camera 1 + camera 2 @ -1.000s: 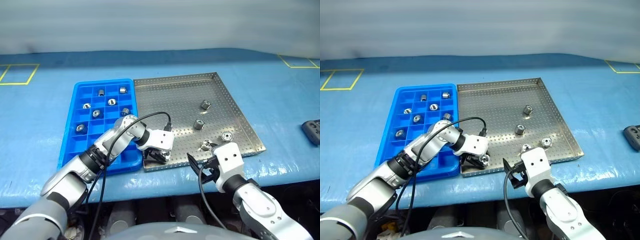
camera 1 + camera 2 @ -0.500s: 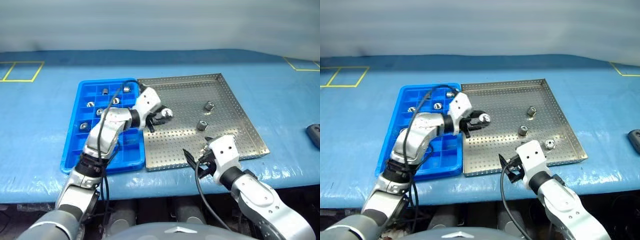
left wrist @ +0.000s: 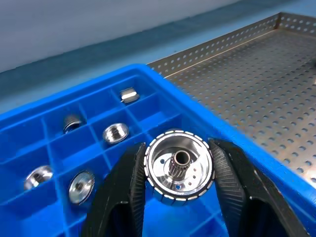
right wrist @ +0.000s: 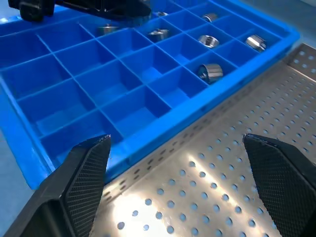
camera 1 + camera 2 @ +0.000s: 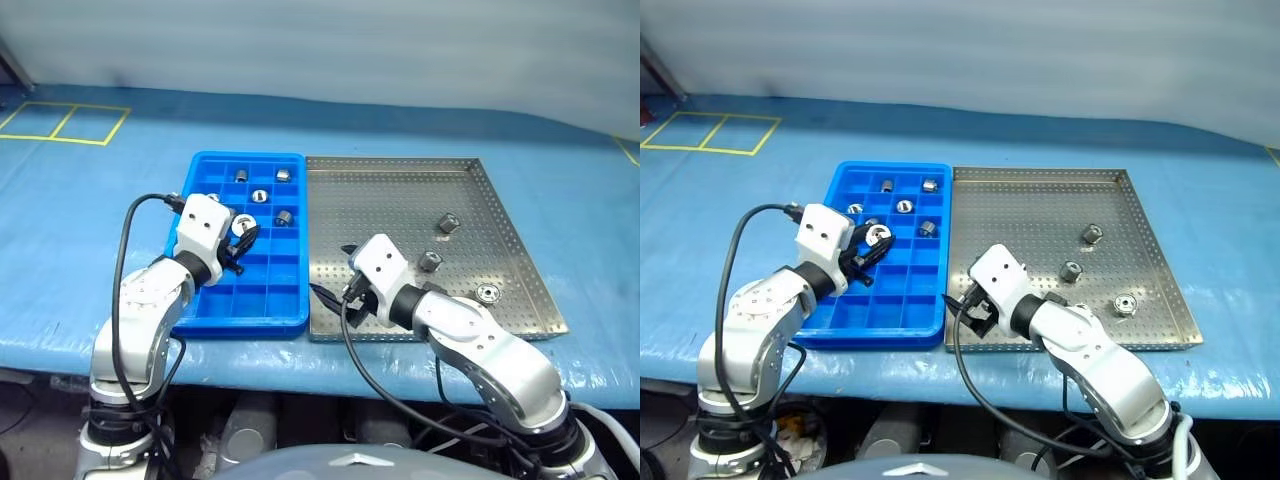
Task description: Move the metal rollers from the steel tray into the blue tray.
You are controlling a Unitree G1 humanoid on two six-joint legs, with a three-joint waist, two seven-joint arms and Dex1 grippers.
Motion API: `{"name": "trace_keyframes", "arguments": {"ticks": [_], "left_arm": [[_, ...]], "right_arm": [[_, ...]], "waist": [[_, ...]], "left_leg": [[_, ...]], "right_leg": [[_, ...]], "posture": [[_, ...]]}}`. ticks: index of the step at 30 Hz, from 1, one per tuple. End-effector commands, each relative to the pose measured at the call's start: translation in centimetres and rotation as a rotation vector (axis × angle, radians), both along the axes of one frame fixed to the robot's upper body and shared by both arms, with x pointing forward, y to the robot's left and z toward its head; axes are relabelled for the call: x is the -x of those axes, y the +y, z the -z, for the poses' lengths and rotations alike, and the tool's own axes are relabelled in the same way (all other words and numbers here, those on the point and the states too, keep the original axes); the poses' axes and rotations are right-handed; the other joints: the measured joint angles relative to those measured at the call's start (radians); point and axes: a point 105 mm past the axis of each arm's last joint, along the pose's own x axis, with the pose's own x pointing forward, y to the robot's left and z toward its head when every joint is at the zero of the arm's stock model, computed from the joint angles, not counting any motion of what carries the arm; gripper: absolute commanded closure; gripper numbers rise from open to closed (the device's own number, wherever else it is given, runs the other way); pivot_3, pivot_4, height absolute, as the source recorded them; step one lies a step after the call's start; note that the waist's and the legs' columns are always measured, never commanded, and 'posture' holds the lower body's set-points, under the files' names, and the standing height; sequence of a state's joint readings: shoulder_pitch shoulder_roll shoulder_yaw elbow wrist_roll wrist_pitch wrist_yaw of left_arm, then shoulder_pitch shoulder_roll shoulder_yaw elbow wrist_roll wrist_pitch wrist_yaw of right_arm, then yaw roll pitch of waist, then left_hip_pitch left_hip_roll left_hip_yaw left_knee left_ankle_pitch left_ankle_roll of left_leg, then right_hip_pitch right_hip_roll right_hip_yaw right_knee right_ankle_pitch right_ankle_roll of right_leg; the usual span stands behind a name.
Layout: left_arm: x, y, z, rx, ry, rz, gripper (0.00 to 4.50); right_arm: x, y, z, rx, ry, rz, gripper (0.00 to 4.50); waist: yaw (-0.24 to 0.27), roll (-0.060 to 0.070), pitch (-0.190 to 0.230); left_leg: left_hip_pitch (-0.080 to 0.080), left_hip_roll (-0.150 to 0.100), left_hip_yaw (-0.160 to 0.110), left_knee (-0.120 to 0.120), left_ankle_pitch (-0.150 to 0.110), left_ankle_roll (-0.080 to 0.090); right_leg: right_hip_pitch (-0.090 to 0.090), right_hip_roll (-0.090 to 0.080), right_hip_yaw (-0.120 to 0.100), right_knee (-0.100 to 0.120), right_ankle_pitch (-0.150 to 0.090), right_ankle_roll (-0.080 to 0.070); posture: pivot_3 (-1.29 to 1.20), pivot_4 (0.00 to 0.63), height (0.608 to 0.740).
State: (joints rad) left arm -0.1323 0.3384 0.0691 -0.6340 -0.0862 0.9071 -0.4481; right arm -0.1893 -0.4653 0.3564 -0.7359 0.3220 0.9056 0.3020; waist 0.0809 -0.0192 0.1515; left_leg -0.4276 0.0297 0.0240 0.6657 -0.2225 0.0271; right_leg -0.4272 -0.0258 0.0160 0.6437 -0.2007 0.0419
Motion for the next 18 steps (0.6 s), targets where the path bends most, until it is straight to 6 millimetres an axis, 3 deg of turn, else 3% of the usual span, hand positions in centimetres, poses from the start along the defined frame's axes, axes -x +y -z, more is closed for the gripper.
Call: {"name": "trace_keyframes", "arguments": {"ticks": [1,8,18], "left_arm": [[1.0,0.8,-0.7,-0.026,-0.028,-0.059,2.83],[1.8,1.3,1.1,-0.031,0.041,-0.104,2.83],[1.6,0.0,3.2,0.000,0.128,-0.037,2.83]], "right_arm": [[-0.1,1.5,-0.8,-0.025,-0.045,-0.080,0.00],[0.1,2.9,-0.6,-0.026,-0.042,-0.168,0.00],[0.3,2.4,-0.2,-0.034,-0.026,-0.125,0.00]], "waist": [[0.015,0.000,0.000],[0.067,0.000,0.000],[0.086,0.000,0.000]], "left_leg": [[0.000,0.000,0.000,0.000,0.000,0.000],[-0.001,0.001,-0.002,0.000,0.000,0.000],[-0.002,0.004,-0.001,-0.002,0.000,0.000]], "right_leg": [[0.000,0.000,0.000,0.000,0.000,0.000],[0.000,-0.001,-0.003,0.000,-0.001,-0.001],[-0.002,-0.003,-0.004,-0.001,-0.001,-0.002]], "posture": [[0.36,0.150,0.740],[0.40,0.150,0.740],[0.34,0.150,0.740]]}}
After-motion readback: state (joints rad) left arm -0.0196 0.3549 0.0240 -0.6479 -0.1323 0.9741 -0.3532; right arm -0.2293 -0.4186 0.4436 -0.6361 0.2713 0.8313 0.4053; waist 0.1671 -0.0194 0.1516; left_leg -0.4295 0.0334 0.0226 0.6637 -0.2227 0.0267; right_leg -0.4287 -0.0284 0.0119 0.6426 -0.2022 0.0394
